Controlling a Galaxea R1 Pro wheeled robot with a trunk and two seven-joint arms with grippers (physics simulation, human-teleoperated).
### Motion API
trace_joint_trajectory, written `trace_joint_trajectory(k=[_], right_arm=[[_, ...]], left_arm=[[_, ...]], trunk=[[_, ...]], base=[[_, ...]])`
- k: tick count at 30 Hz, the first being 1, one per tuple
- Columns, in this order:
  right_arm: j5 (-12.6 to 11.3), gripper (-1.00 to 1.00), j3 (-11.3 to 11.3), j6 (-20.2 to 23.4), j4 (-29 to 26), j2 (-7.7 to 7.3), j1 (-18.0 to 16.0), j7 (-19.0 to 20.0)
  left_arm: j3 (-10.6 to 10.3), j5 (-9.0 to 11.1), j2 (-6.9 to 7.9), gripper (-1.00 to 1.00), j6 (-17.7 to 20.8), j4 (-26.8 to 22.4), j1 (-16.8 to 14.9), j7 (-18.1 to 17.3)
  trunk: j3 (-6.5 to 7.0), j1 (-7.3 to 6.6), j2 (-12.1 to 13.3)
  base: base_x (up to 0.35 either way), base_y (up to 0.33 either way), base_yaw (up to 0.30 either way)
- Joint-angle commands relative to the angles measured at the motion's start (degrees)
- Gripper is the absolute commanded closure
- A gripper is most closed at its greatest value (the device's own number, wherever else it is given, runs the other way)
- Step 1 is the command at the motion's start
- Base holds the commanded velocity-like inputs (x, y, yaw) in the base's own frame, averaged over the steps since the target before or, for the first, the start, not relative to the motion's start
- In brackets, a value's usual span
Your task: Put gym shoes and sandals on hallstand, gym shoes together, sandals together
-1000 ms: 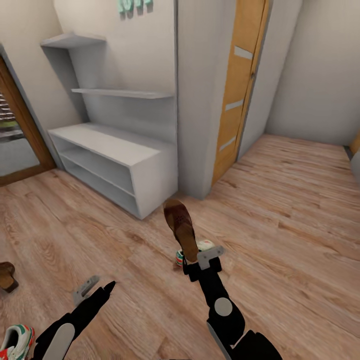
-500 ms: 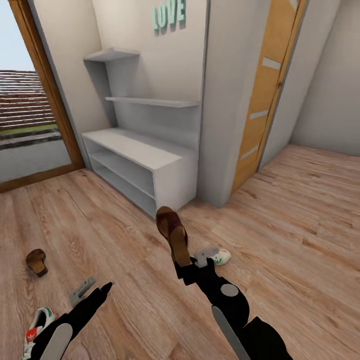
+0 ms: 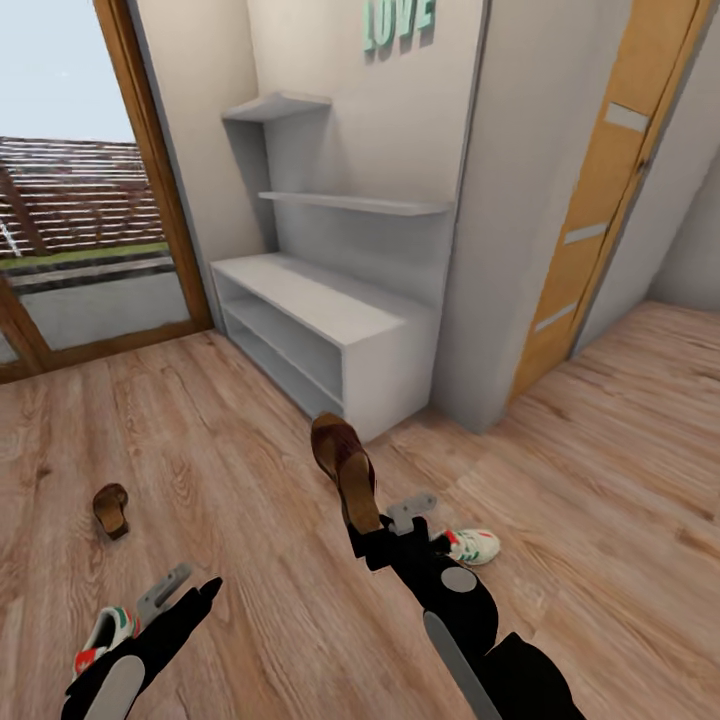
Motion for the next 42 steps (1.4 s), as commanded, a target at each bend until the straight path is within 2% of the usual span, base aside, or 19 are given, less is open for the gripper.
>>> trace_joint_trajectory(k=[1, 19, 27, 28, 33, 36, 37, 40, 42], right_arm=[[-0.2, 1.00, 0.0, 0.0, 0.0, 0.05, 0.0, -0.2], [0.1, 1.00, 0.0, 0.0, 0.3, 0.25, -0.2, -0.2], [0.1, 1.00, 0.0, 0.3, 0.4, 0.36, -0.2, -0.1], [0.0, 1.00, 0.0, 0.8, 0.4, 0.35, -0.3, -0.1], [-0.2, 1.00, -0.3, 9.5, -0.6, 0.29, -2.1, -0.1], [-0.2, 1.00, -2.4, 14.5, -1.7, 0.17, -2.9, 0.0], [-0.2, 1.00, -4.6, 16.2, -2.1, 0.01, -3.4, 0.4], [-0.3, 1.00, -7.2, 17.3, -2.4, -0.21, -4.1, 2.4], [-0.3, 1.00, -9.4, 17.6, -2.5, -0.34, -4.4, 5.4]], left_arm=[[0.0, 0.0, 0.00, -1.00, 0.0, 0.0, 0.0, 0.0], [0.0, 0.1, -0.08, -1.00, -0.6, 0.0, 0.2, 0.0], [0.0, 0.3, -0.07, -1.00, -0.6, 0.1, 0.2, -0.1], [0.0, 0.3, -0.05, -1.00, -0.6, 0.1, 0.2, -0.1], [0.0, 0.5, -0.01, -1.00, -0.6, 0.1, 0.1, -0.1], [0.0, 0.4, -0.10, -1.00, -0.6, 0.1, 0.1, -0.1], [-0.3, 0.3, -0.24, -1.00, -0.6, 0.1, 0.1, -0.1], [-0.9, 0.3, -0.38, -1.00, -0.5, -0.2, -0.1, -0.5], [-2.7, 0.3, -0.24, -1.00, -0.2, -0.8, -0.5, -0.7]], trunk=[[-0.04, 0.00, 0.0], [-0.72, 0.00, 0.0], [-1.03, 0.00, 0.0], [-1.06, 0.00, 0.0], [-1.25, 0.00, 0.0], [-1.36, 0.00, 0.0], [-1.39, 0.00, 0.0], [-1.47, 0.00, 0.0], [-1.53, 0.00, 0.0]], base=[[0.339, -0.146, 0.268], [0.330, -0.152, 0.268], [0.115, -0.047, 0.268], [0.028, -0.011, 0.268], [0.012, -0.005, 0.268], [0.004, -0.002, 0.268], [0.002, -0.001, 0.270], [0.001, 0.000, 0.270], [0.000, 0.000, 0.271]])
